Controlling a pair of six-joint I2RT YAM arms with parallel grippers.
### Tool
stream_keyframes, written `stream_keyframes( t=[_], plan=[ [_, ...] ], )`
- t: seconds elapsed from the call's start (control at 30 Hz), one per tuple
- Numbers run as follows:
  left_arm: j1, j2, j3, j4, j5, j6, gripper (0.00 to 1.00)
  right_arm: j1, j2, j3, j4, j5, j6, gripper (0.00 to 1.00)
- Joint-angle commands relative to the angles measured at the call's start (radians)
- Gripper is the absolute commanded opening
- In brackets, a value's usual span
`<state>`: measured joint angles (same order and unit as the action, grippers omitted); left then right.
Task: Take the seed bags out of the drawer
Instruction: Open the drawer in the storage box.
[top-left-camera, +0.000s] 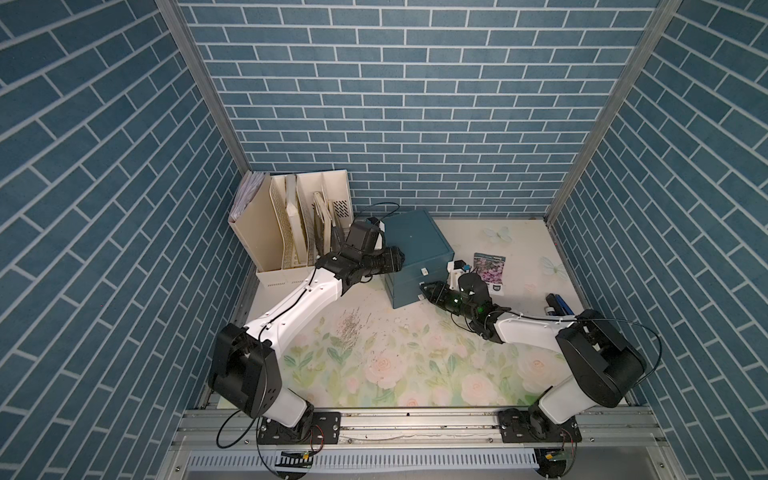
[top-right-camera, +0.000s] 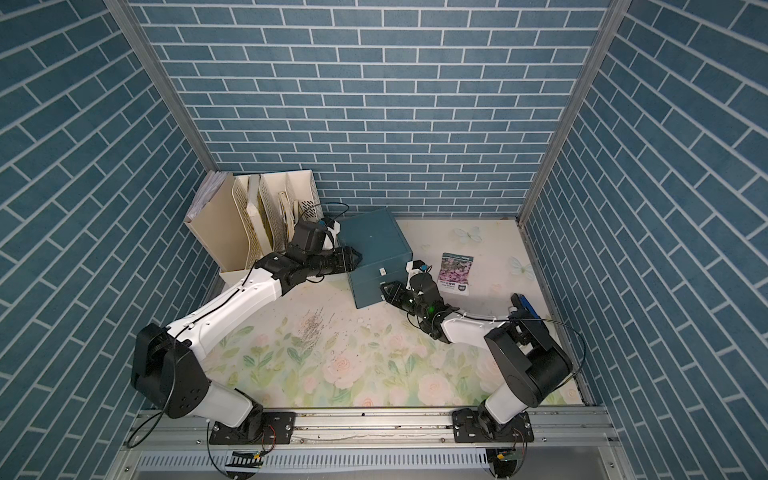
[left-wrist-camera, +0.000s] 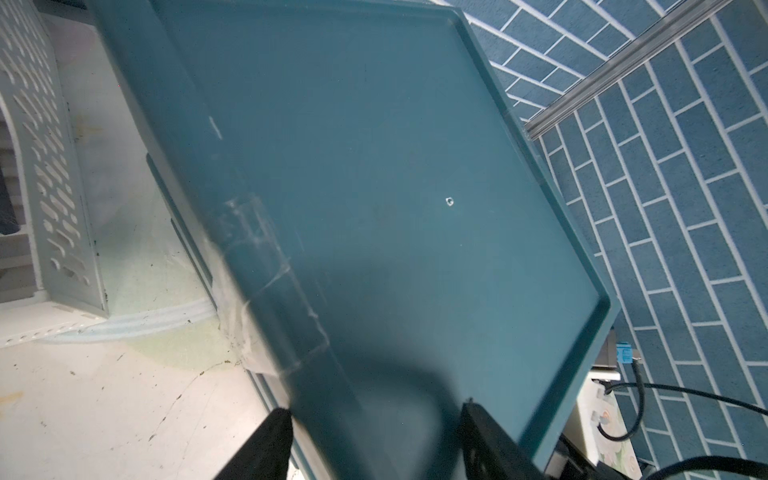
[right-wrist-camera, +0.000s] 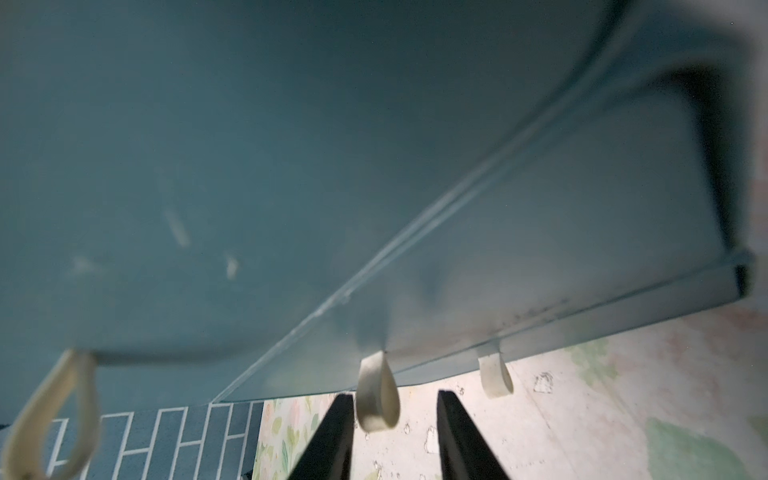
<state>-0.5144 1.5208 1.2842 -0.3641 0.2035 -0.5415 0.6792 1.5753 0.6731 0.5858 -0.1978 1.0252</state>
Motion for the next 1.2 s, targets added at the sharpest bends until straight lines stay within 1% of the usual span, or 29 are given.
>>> stream_keyframes(
  t=[0.0,0.53,0.93,1.17],
  plan=[
    [0.000,0.019,-0.023,-0.091,0.001,0.031,0.68,-0.006,0.020,0.031,0.023,0.010,0.013,0.35],
    [0.000,0.021,-0.023,-0.094,0.002,0.031,0.67,-0.009,0.040,0.056,0.024,0.006,0.012,0.21],
    [0.000,0.022,-0.019,-0.096,0.001,0.034,0.68,-0.008,0.024,0.057,0.015,0.009,0.013,0.00],
    [0.000,0.022,-0.017,-0.096,-0.003,0.035,0.68,-0.010,-0.003,0.048,-0.018,0.002,0.007,0.00]
  ],
)
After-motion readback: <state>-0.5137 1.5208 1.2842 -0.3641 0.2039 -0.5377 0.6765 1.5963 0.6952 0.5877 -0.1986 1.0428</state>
